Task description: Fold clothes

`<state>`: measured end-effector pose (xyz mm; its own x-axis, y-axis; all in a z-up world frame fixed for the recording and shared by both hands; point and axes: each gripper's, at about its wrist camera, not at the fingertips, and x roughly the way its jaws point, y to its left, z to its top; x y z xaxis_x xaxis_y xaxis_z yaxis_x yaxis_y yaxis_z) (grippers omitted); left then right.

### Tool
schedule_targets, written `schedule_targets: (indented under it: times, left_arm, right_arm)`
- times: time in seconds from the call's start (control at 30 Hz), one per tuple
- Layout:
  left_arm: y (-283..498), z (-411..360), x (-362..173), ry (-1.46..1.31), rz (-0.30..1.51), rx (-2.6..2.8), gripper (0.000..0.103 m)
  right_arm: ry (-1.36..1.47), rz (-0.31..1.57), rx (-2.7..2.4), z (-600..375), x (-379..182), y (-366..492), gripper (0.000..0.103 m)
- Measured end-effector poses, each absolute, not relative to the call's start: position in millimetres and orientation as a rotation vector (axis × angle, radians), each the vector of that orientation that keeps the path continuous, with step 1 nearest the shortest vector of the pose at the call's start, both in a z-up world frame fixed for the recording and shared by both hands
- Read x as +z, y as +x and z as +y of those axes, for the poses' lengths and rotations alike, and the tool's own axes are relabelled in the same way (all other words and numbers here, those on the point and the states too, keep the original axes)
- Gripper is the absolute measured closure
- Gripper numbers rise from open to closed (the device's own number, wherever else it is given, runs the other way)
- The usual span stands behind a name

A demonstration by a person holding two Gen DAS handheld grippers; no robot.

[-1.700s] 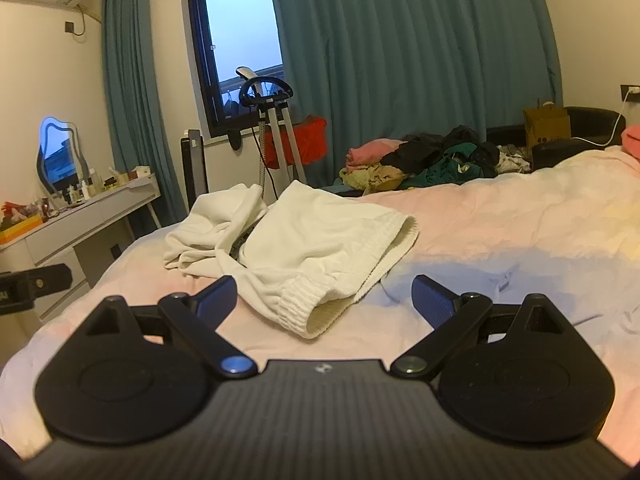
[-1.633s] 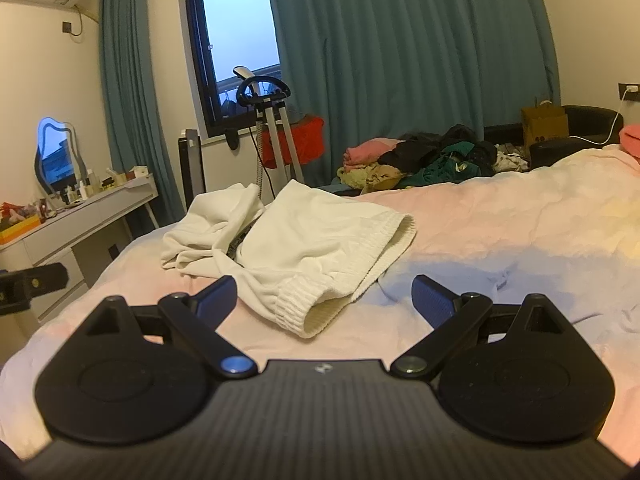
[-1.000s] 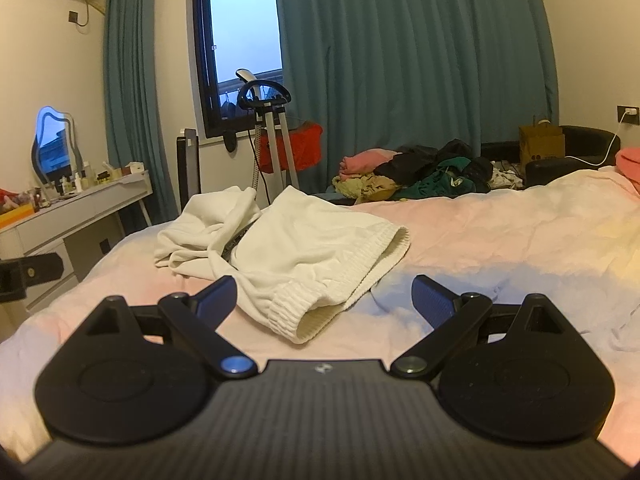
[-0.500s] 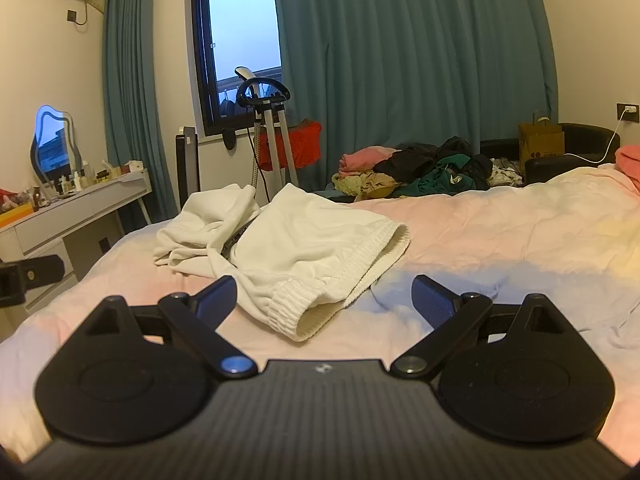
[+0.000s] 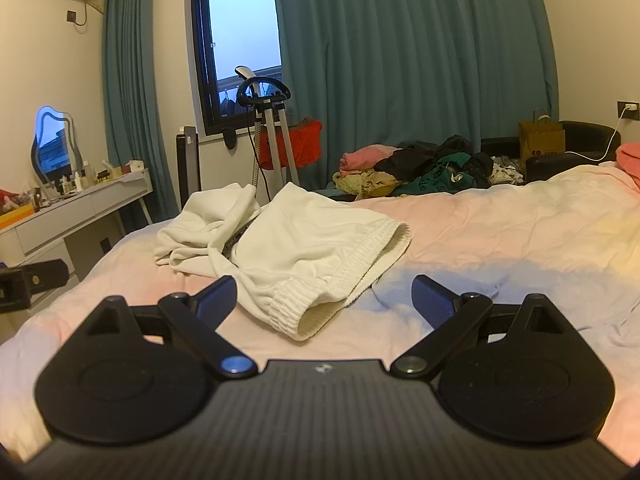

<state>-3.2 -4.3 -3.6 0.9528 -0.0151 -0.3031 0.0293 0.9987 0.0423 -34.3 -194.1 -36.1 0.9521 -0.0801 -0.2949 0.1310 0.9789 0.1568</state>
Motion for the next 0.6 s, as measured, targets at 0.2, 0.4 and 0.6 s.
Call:
schedule_targets:
  times: [0.2, 0.4, 0.6]
  left_arm:
    - [2, -9, -11, 0.092, 0.319, -0.002, 0.0]
    - [21, -25, -28, 0.144, 0.385, -0.036, 0.0]
    - [71, -77, -54, 0.275, 0.475, -0.126, 0.0]
  right_arm:
    - [0.176, 0.296, -0.097, -193, -35, -34, 0.008]
    - [0.204, 0.312, -0.122, -203, -32, -36, 0.008]
    - [0.317, 0.351, -0.171, -234, -32, -39, 0.008]
